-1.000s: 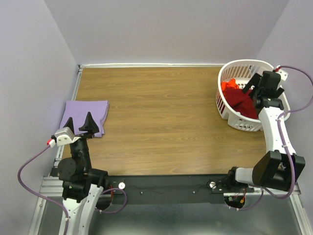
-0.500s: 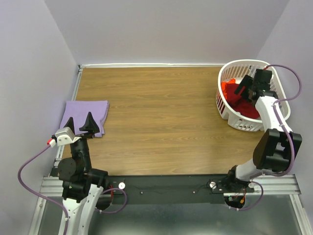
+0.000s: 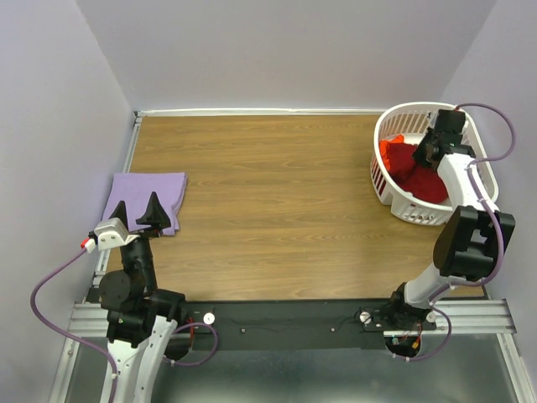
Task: Fold and stack the t-shirts
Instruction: Grab the tshirt from the pile, then move the tshirt to the center of the board
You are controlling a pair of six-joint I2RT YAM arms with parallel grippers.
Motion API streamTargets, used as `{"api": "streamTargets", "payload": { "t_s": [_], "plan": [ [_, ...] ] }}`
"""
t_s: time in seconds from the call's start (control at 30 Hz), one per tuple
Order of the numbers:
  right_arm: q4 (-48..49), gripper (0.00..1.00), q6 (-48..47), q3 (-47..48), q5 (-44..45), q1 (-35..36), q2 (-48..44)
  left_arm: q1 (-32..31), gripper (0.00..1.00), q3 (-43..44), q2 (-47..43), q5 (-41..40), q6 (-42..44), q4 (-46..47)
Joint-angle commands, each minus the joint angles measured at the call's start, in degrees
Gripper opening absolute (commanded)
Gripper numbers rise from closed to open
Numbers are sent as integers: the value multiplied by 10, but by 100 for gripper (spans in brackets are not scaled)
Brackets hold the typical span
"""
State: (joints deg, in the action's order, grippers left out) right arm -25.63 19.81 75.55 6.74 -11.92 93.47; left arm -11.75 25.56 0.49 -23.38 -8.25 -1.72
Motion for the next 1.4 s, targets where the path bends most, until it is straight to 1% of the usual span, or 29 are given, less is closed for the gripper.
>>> {"api": "streamTargets", "payload": {
  "t_s": [0.0, 0.03, 0.2, 0.23, 0.3, 0.33, 0.4, 0.43, 0.47, 0.5, 0.53, 0.7, 0.73, 0.77, 0.8, 0.87, 0.9, 1.0, 1.03, 1.07, 1.1, 1.13, 1.17, 1.2, 1.23, 1.3, 1.33, 1.37],
  "plan": [
    [-2, 3, -4, 50, 35, 1, -1, 0, 85, -5, -71, 8, 10, 13],
    [-3, 0, -6, 59, 39, 1, -3, -1, 85, -5, -71, 7, 9, 13],
    [-3, 0, -24, 156, 49, 1, -38, -1, 85, -5, -65, 8, 9, 13],
    [-4, 0, -28, 210, 36, 1, -49, -1, 85, -5, -64, 8, 10, 13],
    [-1, 0, -31, 272, 13, 1, -59, -1, 85, -5, -59, 9, 10, 14],
    [-2, 0, -30, 335, -15, 1, -64, -1, 85, -5, -59, 9, 10, 15],
    [0, 0, -32, 406, -51, 1, -58, -1, 85, -5, -56, 9, 10, 15],
    [4, 1, -31, 471, -92, 1, -52, -1, 85, -5, -54, 8, 10, 15],
    [9, 1, -30, 497, -115, 1, -48, -1, 85, -5, -52, 8, 10, 15],
    [17, 0, -26, 517, -158, 1, -45, 0, 85, -4, -51, 8, 10, 14],
    [37, 0, -22, 536, -178, 1, -44, 0, 85, -4, -50, 9, 9, 14],
    [117, 0, 25, 572, -285, 1, -42, 0, 85, -3, -47, 9, 9, 13],
    [153, 0, 56, 573, -331, 1, -42, -1, 85, -2, -47, 9, 9, 13],
    [174, 0, 76, 573, -354, 1, -41, -1, 85, -2, -46, 11, 8, 13],
    [225, 0, 127, 573, -396, 1, -38, -1, 85, -2, -45, 11, 8, 12],
    [289, 0, 187, 570, -440, 2, -32, 0, 85, -2, -45, 11, 8, 11],
    [354, 0, 253, 565, -472, 4, -25, -1, 85, -2, -45, 10, 8, 11],
    [452, 0, 337, 551, -503, 40, -12, -1, 85, -2, -44, 11, 7, 10],
    [450, 1, 335, 551, -503, 78, -8, -1, 85, -2, -44, 11, 8, 10],
    [438, 0, 321, 555, -501, 102, -6, -1, 85, -2, -44, 10, 7, 10],
    [423, 0, 284, 558, -493, 118, -1, 0, 85, -1, -44, 11, 8, 10],
    [397, 0, 270, 559, -488, 150, 7, 0, 85, -1, -44, 10, 8, 10],
    [393, 1, 265, 555, -482, 189, 13, -1, 84, -1, -44, 11, 8, 8],
    [392, 0, 262, 557, -478, 206, 20, -1, 85, -1, -44, 10, 7, 8],
    [388, 0, 259, 560, -473, 238, 40, 0, 85, -1, -44, 11, 7, 8],
    [378, 0, 248, 591, -459, 276, 63, 0, 85, 1, -44, 10, 6, 7],
    [365, 0, 225, 615, -439, 313, 88, 0, 85, 2, -44, 8, 4, 5],
    [365, 0, 225, 616, -439, 332, 101, 0, 84, 2, -44, 7, 4, 5]
  ]
}}
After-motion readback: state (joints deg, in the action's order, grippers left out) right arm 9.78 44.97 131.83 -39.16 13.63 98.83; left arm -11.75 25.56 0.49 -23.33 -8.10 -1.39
